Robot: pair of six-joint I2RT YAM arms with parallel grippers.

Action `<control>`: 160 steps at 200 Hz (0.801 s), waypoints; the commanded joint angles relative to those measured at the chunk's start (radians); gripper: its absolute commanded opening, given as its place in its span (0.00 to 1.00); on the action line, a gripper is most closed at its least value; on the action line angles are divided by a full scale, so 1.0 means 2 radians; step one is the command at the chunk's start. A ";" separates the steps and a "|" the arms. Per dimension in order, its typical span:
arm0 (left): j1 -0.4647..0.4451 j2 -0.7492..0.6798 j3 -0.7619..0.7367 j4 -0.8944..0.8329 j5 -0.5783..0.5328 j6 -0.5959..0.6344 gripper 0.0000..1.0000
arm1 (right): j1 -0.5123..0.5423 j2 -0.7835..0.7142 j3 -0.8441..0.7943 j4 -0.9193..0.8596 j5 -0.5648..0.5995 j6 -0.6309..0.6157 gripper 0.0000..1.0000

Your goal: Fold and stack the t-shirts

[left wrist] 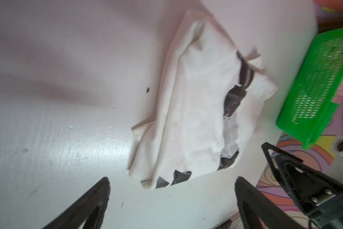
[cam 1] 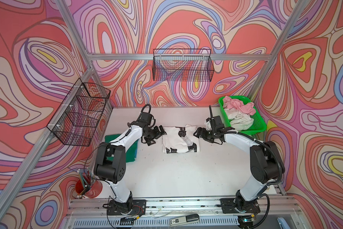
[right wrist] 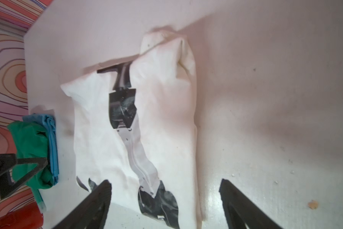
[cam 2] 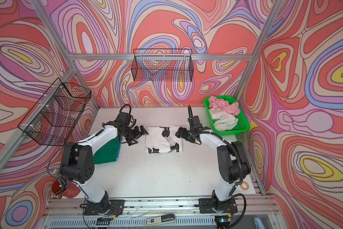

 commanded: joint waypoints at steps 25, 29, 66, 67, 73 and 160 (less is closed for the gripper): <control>-0.005 0.044 0.012 -0.045 0.000 0.015 1.00 | 0.003 0.048 0.016 -0.015 0.011 -0.010 0.91; -0.006 0.046 0.013 -0.043 0.002 0.014 1.00 | 0.003 0.051 0.016 -0.014 0.013 -0.010 0.90; -0.026 0.069 0.015 -0.025 0.003 -0.004 0.97 | 0.003 0.085 0.015 0.003 -0.004 -0.004 0.81; -0.027 0.069 0.015 -0.024 0.003 -0.005 0.97 | 0.003 0.085 0.015 0.004 -0.004 -0.004 0.81; -0.031 0.075 0.016 -0.020 0.005 -0.008 0.95 | 0.004 0.087 0.013 0.006 -0.006 -0.002 0.81; -0.053 0.123 0.018 -0.001 0.002 -0.029 0.76 | 0.011 0.132 -0.008 0.053 -0.060 0.042 0.59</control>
